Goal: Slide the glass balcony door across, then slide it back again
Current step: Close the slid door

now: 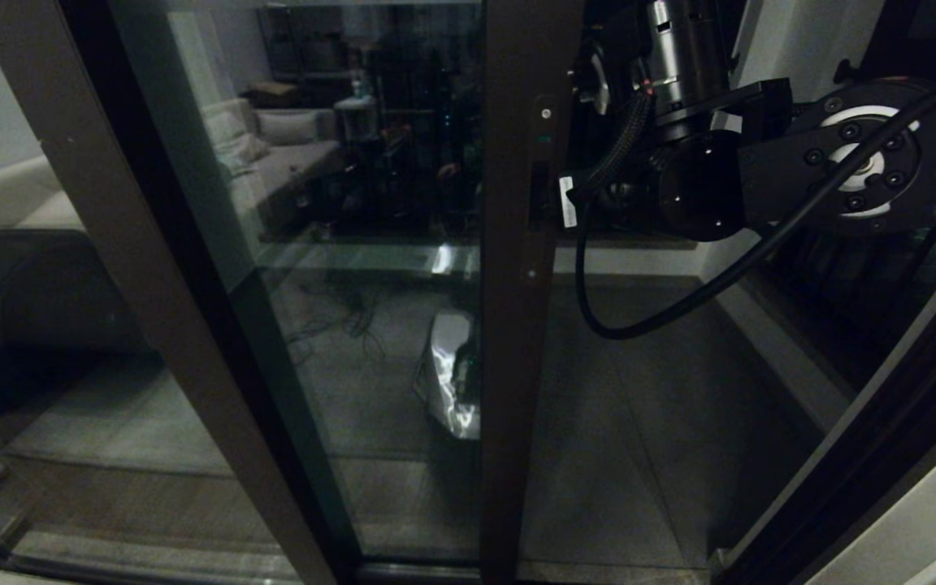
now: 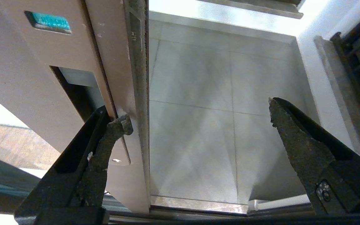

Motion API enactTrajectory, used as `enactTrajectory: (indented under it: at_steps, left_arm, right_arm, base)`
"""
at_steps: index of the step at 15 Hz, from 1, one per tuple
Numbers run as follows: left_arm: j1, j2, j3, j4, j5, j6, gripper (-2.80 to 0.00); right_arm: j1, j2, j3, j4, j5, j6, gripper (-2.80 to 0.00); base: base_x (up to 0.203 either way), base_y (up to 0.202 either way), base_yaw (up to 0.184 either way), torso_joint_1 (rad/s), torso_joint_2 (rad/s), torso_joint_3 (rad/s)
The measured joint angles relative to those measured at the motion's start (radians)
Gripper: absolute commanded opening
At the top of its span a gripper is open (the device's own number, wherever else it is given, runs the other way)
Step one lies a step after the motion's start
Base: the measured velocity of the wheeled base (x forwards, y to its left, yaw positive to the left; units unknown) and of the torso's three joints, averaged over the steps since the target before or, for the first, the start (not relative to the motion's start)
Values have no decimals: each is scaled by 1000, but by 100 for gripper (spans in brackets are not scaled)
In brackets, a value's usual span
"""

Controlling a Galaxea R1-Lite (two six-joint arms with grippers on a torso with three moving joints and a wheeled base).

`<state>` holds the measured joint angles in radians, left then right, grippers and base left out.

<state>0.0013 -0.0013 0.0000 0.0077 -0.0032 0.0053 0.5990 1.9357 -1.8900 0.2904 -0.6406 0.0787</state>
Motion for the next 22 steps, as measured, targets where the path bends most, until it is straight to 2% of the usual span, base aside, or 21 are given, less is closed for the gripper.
enactTrajectory:
  at_steps: [11, 22]
  left_arm:
    - [0, 0, 0, 0, 0, 0, -280]
    - [0, 0, 0, 0, 0, 0, -280]
  right_arm:
    - [-13, -53, 82, -1, -7, 3, 0]
    - [-73, -123, 195, -63, 6, 4, 0]
  base:
    - [0, 0, 0, 0, 0, 0]
    - [0, 0, 0, 0, 0, 0]
